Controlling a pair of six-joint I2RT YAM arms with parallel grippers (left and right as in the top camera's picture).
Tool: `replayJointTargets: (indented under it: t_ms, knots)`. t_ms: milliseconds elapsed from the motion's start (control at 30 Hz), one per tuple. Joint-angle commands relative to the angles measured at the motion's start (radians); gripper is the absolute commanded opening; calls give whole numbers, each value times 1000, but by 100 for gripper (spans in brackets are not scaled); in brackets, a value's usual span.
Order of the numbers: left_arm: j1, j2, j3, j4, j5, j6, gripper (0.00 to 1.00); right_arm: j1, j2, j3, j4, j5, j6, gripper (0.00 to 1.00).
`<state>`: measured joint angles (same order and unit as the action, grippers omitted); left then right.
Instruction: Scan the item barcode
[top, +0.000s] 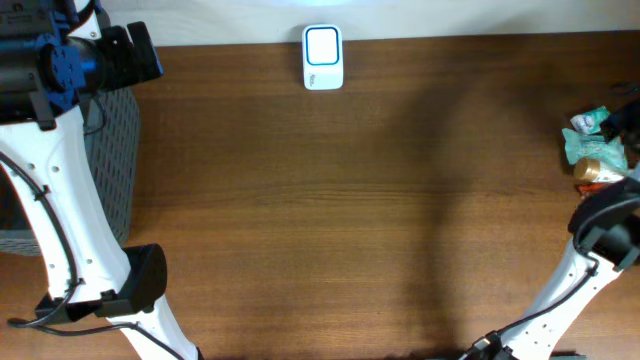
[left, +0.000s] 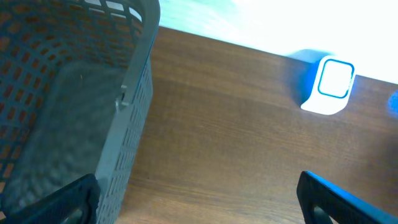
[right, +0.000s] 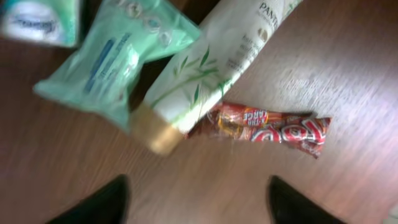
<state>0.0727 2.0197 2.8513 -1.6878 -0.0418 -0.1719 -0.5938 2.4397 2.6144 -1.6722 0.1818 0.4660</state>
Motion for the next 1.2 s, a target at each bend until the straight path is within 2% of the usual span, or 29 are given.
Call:
replayJointTargets:
  t_ms: [0,33,100,133,300,367,467,633,733,1067,1167]
  knots:
    - [2,-5,1,0,0,9,99,19,-219,22,-27,-124,-31,86]
    - [2,-5,1,0,0,9,99,32,-275,22,-27,-146,-50,95]
    - [2,-5,1,0,0,10,99,71,-385,22,-27,-148,-51,96]
    - [2,-5,1,0,0,9,99,112,-459,22,-27,-148,-63,99]
    - [2,-5,1,0,0,10,99,350,-729,-27,-27,-145,-141,99]
    - [2,-5,1,0,0,9,99,451,-840,-114,-26,-144,-141,99]
    - [2,-5,1,0,0,10,99,591,-1066,-363,-22,-71,-140,99]
    - [2,-5,1,0,0,10,99,641,-1383,-771,-26,-121,-137,99]
    - [2,-5,1,0,0,9,99,641,-1474,-891,-26,-129,-137,99]
    - [2,-5,1,0,0,10,99,641,-1482,-913,-25,-130,-140,99]
    - [2,-5,1,0,0,9,99,641,-1503,-1009,38,-133,-170,99]
